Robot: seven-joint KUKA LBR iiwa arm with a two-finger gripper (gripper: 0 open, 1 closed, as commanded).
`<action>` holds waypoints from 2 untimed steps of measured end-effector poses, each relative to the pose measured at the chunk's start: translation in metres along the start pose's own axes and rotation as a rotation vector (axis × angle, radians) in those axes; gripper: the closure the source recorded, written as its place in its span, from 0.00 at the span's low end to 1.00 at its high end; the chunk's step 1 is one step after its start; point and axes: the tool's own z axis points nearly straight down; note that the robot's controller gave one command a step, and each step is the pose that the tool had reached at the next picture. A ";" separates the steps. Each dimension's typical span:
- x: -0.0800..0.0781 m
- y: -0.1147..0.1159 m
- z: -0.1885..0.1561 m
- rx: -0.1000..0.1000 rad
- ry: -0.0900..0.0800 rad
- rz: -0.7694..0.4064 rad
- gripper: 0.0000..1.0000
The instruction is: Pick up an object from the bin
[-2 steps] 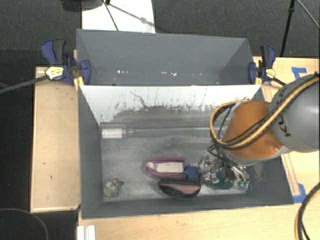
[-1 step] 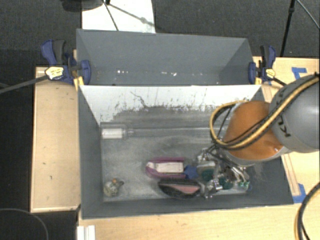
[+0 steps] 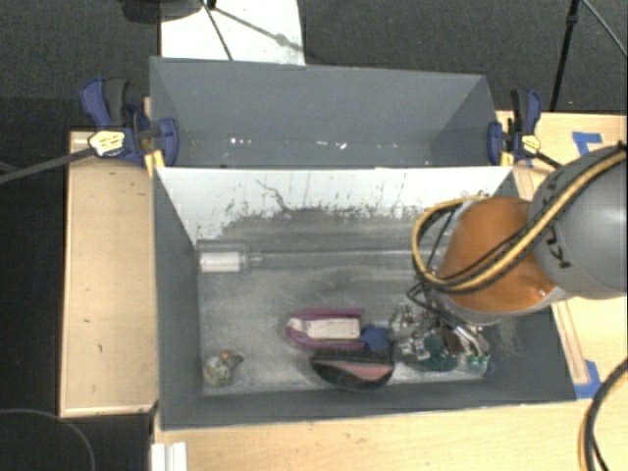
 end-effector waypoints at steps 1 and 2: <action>0.001 0.000 0.001 -0.001 0.004 -0.001 0.00; -0.032 -0.031 -0.048 0.002 0.000 -0.025 0.00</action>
Offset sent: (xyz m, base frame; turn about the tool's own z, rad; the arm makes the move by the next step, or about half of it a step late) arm 0.0000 0.0000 0.0000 0.0000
